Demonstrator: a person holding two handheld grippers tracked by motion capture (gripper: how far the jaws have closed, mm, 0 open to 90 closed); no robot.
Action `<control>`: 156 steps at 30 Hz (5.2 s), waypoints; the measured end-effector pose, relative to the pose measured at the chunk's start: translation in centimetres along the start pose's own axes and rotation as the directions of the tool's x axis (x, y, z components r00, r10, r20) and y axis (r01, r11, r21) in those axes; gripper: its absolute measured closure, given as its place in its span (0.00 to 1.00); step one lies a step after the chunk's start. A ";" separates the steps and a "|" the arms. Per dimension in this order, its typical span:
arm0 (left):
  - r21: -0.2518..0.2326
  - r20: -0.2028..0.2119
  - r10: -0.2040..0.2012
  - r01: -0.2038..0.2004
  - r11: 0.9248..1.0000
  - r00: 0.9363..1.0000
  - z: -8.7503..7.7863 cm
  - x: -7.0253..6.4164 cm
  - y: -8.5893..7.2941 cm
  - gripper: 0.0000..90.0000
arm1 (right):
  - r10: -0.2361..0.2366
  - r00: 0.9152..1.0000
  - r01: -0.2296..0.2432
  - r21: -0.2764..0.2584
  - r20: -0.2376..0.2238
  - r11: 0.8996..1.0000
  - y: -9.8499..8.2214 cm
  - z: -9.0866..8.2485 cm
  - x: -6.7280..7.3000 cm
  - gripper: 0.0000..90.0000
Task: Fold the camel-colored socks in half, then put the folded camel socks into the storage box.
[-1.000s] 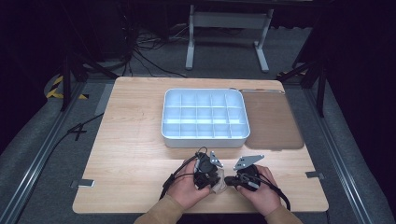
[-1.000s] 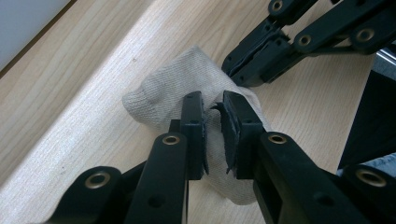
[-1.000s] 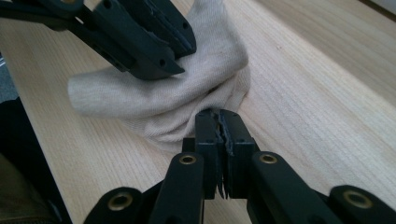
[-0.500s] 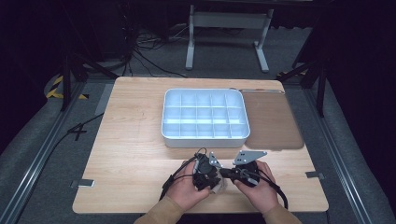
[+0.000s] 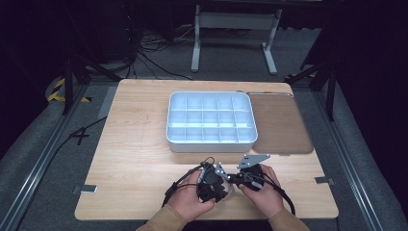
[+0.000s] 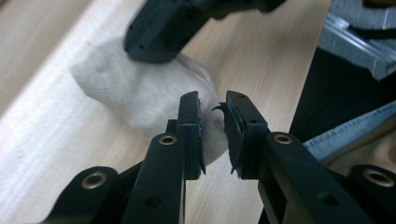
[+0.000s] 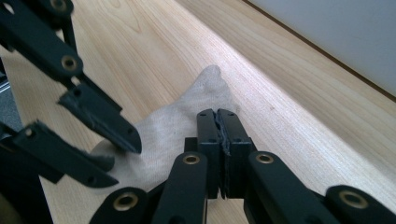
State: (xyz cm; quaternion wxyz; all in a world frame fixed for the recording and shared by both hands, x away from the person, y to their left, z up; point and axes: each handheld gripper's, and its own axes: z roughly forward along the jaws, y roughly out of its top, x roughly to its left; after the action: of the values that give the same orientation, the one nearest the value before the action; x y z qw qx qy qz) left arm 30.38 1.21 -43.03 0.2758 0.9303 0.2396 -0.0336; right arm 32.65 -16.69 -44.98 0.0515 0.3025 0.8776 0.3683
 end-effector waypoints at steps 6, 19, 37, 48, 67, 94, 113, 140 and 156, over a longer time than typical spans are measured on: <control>0.025 0.024 -0.030 0.029 0.999 0.999 0.8 0.2 -0.1 0.86 | 0.008 1.000 -0.008 0.004 -0.003 1.000 -0.2 0.1 -0.1 0.98; 0.013 0.019 -0.053 0.053 0.999 0.998 1.0 0.1 -0.2 0.87 | 0.057 0.998 -0.057 0.004 0.017 0.998 -0.2 -1.0 0.1 0.76; 0.032 0.005 -0.056 0.056 0.998 0.998 0.0 0.3 -1.2 0.79 | 0.219 0.972 -0.215 0.062 -0.085 0.975 -1.0 1.1 -0.9 0.53; 0.003 -0.028 -0.095 0.095 0.995 0.995 -1.6 1.1 -2.1 0.74 | 0.215 0.969 -0.205 0.087 -0.125 0.975 -0.6 1.6 -1.0 0.62; -0.034 -0.041 -0.133 0.131 0.991 0.990 -3.6 2.4 -2.3 0.70 | 0.177 0.976 -0.170 0.067 -0.127 0.983 -0.3 1.0 -0.2 0.83; -0.071 -0.035 -0.168 0.165 0.984 0.985 -4.9 3.5 -2.8 0.70 | 0.171 0.978 -0.176 -0.034 -0.117 0.984 1.1 -2.4 -0.4 0.83; -0.123 -0.048 -0.177 0.170 0.978 0.983 -7.1 4.1 -2.8 0.70 | 0.125 0.990 -0.127 -0.032 -0.063 0.991 5.1 -6.6 -2.0 0.83; -0.148 -0.062 -0.192 0.182 0.972 0.979 -8.3 4.4 -3.4 0.69 | 0.110 0.994 -0.110 -0.016 -0.003 0.994 8.0 -8.5 -5.6 0.83; -0.185 -0.086 -0.250 0.231 0.955 0.964 -9.8 4.9 -5.4 0.67 | 0.062 0.995 -0.063 0.020 0.072 0.998 10.5 -8.7 -9.3 0.83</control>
State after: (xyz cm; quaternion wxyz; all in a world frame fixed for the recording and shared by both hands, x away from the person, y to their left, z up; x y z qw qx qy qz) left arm 31.51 12.49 -38.37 0.3361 0.8670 0.3678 0.0048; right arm 42.60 -21.60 -32.80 0.0680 0.3434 0.8693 0.3489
